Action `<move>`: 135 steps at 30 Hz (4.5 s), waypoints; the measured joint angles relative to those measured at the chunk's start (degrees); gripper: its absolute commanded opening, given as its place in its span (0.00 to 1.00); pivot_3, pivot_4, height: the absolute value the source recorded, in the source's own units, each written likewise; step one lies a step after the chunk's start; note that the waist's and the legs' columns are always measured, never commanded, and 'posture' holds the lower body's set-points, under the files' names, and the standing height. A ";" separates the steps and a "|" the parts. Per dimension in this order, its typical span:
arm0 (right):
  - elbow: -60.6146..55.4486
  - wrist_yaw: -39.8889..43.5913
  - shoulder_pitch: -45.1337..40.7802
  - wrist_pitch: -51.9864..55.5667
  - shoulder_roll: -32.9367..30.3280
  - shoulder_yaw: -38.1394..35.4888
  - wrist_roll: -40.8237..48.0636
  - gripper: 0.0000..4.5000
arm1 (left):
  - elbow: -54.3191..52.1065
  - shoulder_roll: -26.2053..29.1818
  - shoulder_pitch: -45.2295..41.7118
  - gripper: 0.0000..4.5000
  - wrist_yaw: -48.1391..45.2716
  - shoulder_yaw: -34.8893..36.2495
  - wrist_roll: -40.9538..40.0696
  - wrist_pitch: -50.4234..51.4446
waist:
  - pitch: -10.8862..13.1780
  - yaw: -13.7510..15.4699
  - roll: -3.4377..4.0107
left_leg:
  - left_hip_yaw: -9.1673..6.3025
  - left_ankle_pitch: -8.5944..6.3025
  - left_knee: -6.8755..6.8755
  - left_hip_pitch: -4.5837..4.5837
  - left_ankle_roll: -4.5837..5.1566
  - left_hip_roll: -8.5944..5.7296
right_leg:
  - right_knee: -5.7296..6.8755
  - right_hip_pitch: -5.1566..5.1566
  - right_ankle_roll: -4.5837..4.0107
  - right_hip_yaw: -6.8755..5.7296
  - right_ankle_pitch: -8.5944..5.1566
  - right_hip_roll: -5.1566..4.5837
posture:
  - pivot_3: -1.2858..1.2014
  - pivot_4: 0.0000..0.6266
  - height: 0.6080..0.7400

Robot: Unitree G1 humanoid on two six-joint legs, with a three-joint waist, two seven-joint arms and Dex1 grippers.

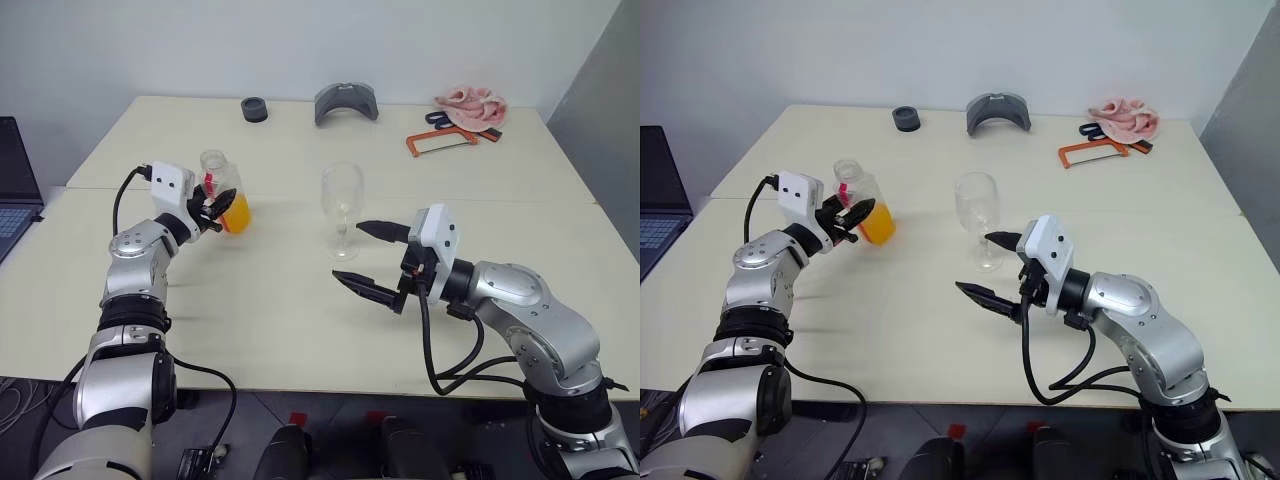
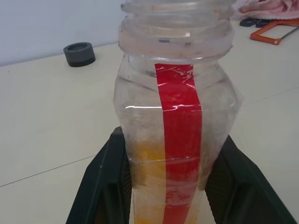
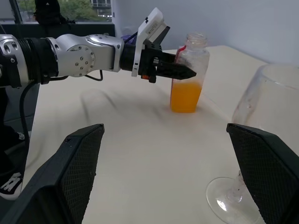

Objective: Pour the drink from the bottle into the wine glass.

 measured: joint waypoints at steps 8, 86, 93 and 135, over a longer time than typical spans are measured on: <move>-0.61 -1.60 0.87 -1.16 0.05 -3.48 1.13 1.00 | -14.11 -2.13 0.53 0.37 0.02 -6.38 4.70 -2.50 | 0.01 0.25 -0.04 | -0.24 0.14 0.18 -0.61 -0.25 -0.05 | 0.01 -0.35 0.00 0.04 0.02 -0.03 | 0.52 0.24 1.00; -0.55 -11.69 7.79 -7.80 4.56 -3.96 -1.80 1.00 | 9.74 5.93 -26.68 0.37 40.27 -33.80 54.91 -47.28 | 0.00 -0.48 -0.04 | 0.09 0.15 0.18 -0.71 -0.26 -0.32 | 0.24 -0.66 0.01 0.09 0.02 0.04 | 0.52 0.24 1.00; -0.41 -9.55 6.56 -7.80 2.62 -5.22 -0.87 1.00 | 9.89 5.96 -26.68 0.37 40.48 -33.86 55.38 -47.29 | 0.00 -0.48 -0.04 | 0.08 0.15 0.21 -0.71 -0.26 -0.36 | 0.35 -0.69 0.01 0.11 0.02 0.02 | 0.52 0.24 1.00; -0.44 -9.77 6.88 -7.19 2.86 -4.46 0.03 1.00 | 12.92 6.78 -28.27 0.37 46.86 -37.62 58.85 -47.26 | 0.00 -0.47 -0.04 | 0.07 0.10 0.80 -0.74 -0.17 -0.43 | 0.93 -0.72 0.02 0.15 0.02 0.01 | 0.52 0.24 1.00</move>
